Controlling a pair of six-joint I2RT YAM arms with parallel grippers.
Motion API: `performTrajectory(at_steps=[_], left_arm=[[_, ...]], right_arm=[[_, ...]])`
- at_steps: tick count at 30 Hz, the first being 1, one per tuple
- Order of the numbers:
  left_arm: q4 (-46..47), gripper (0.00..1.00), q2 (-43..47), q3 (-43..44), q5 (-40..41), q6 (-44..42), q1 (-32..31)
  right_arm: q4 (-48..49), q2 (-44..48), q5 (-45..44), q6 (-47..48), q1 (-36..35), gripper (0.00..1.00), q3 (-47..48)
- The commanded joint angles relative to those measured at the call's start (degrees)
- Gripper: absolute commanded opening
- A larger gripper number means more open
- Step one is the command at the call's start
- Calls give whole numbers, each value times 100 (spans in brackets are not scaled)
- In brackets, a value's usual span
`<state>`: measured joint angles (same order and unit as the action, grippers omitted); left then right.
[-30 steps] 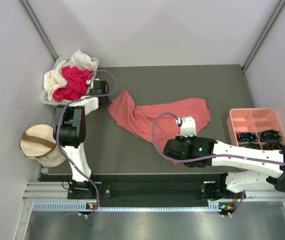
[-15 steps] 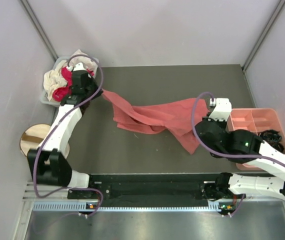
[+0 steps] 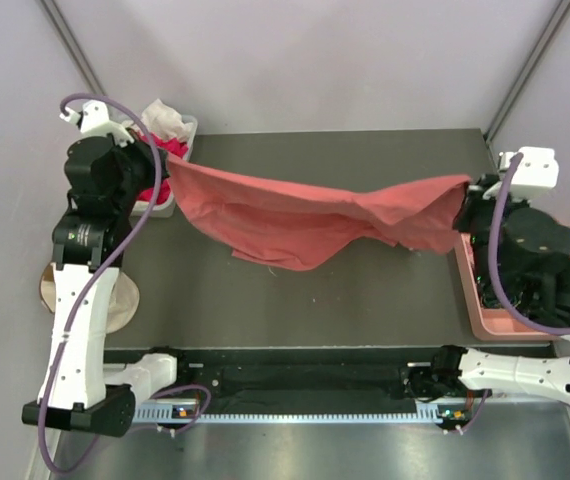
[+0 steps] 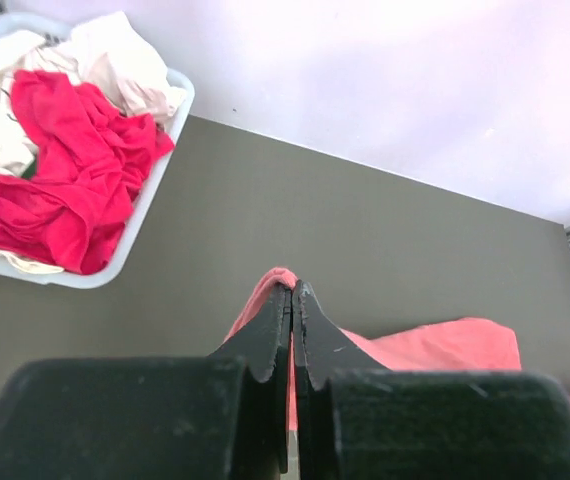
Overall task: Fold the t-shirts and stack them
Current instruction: Flatten out the tshirt
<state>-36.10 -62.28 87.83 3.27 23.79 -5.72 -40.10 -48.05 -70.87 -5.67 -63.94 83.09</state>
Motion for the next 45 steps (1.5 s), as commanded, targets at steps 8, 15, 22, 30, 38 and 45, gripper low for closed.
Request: performTrajectory(at_steps=[8,15,22,30,38,45], left_arm=[[-618,0,-188,1428,140,-428,18],[-995,0,304,1841,-300,-489,18],[-1418,0,664,3003,-37,-683,0],[-1365,0,322,2801,-107,-674,0],[-856,0,120,2099,-212,-656,0],[-768,0,243,1720,60,-850,0]], right_arm=[[3159,-415,144,3583,57,0,1464],[258,-389,783,1553,40,0,2123],[194,-389,1620,1681,49,0,3221],[1231,-1223,1075,3176,49,0,4232],[1569,-1690,1189,3864,14,0,4866],[1775,-1357,1040,3555,22,0,3419]])
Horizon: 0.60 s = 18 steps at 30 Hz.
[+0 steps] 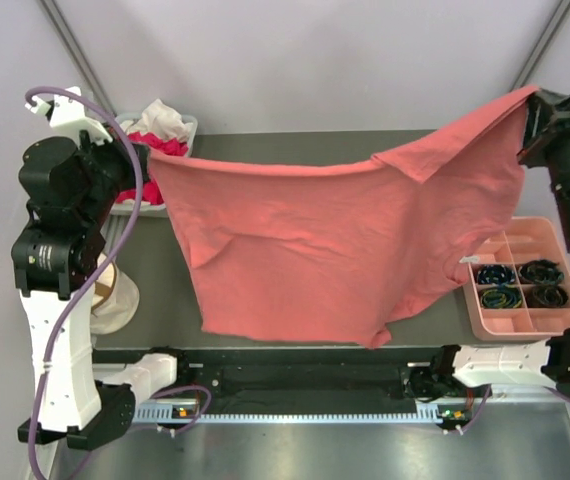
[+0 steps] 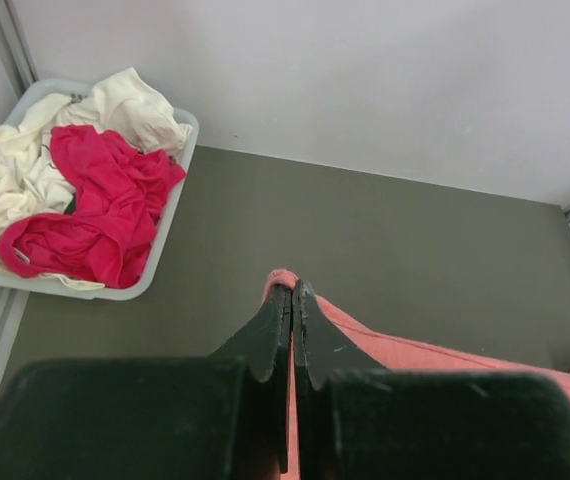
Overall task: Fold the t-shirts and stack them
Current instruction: Flatten out the tshirt
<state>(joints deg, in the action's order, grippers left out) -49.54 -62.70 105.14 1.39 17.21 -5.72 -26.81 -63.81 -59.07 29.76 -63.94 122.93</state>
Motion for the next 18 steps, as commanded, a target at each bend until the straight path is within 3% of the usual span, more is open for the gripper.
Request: performTrajectory(at_steps=[1,5,12,18], left_arm=[[620,0,258,-107,231,-183,0],[788,0,117,-249,108,-131,0],[718,0,450,138,19,-25,0],[498,0,557,314,318,-165,0]], right_arm=[[579,246,-131,30,22,0,-691],[783,273,-131,127,22,0,-833],[-930,88,500,-969,-13,0,457],[-151,18,432,-412,-4,0,30]])
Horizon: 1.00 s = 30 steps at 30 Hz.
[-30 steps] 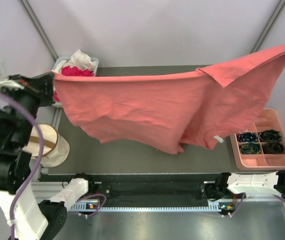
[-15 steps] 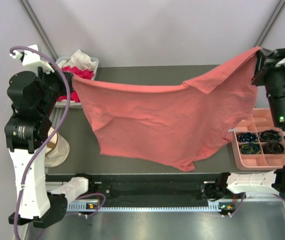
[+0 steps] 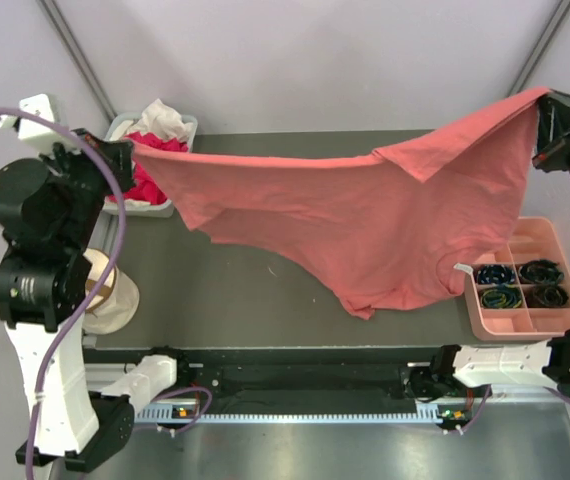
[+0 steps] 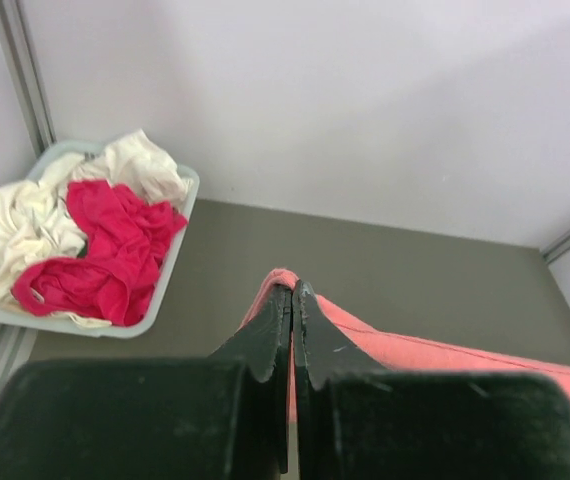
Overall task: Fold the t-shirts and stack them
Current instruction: Flatten out the tshirt
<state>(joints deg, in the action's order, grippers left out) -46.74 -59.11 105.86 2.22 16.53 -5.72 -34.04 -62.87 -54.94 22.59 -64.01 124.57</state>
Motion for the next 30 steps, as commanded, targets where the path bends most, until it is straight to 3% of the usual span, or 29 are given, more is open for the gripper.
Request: performTrajectory(at_steps=[1,12,17,19,22,28,30], left_arm=[[209,0,172,163,244,-107,0],[833,0,146,-795,-81,69,0],[930,0,66,-874,-143,148,0],[912,0,58,-918,-125,122,0],[860,0,66,-954,-55,43,0],[816,0,32,-962,86,-45,0],[824,0,5,-1006,77,-54,0]], right_arm=[[774,-111,-51,490,2,0,-231],[1777,3,-280,1371,55,0,-688],[1567,-313,-175,1170,107,0,-916],[1305,-488,61,942,414,0,-1040],[411,-682,1017,-443,1345,0,-1092],[-58,-972,2644,-1448,3092,0,-1270],[-85,-1095,2978,-1555,3350,0,-1234]])
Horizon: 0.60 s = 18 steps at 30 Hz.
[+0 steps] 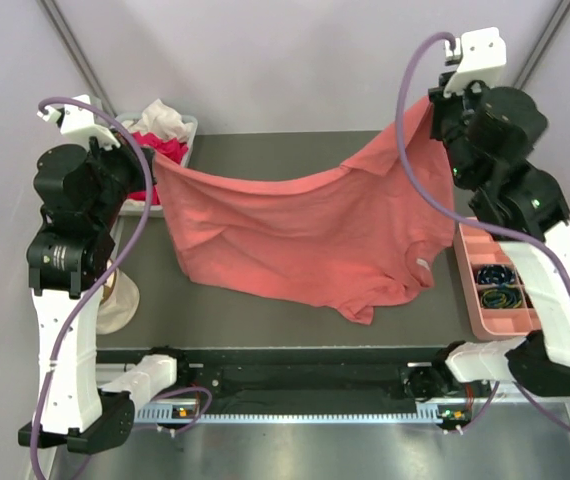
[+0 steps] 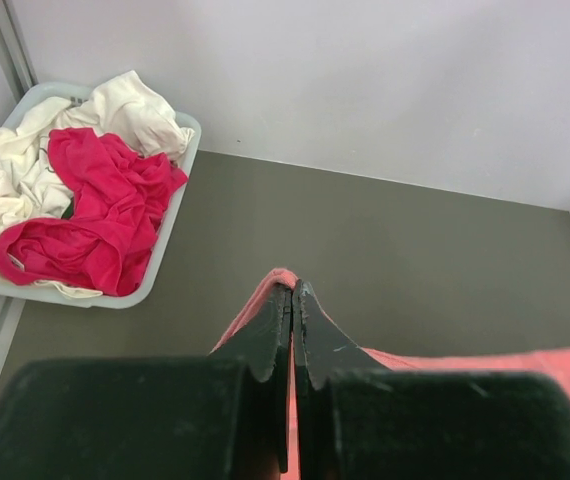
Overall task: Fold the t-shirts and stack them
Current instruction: Flatten out the tshirt
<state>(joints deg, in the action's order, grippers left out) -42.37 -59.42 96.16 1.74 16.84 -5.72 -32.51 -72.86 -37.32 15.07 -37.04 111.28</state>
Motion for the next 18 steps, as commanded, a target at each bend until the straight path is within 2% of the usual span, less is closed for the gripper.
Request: performTrajectory(at_steps=[1,8,14,17,18], left_arm=[[396,0,9,-62,116,-76,0],[484,0,-175,-238,2,-40,0],[484,0,-289,-299,-50,-102,0],[484,0,-386,-308,-147,-102,0],[484,0,-430,-317,-339,-93,0]], right_arm=[[-282,-149,1323,-943,793,0,234],[-923,-931,2298,-1463,1715,0,1096],[-1415,-1538,3704,-1972,2305,0,1992],[-1565,-1679,5142,-2218,2701,0,2239],[-1617,-1714,5234,-2245,2763,0,2283]])
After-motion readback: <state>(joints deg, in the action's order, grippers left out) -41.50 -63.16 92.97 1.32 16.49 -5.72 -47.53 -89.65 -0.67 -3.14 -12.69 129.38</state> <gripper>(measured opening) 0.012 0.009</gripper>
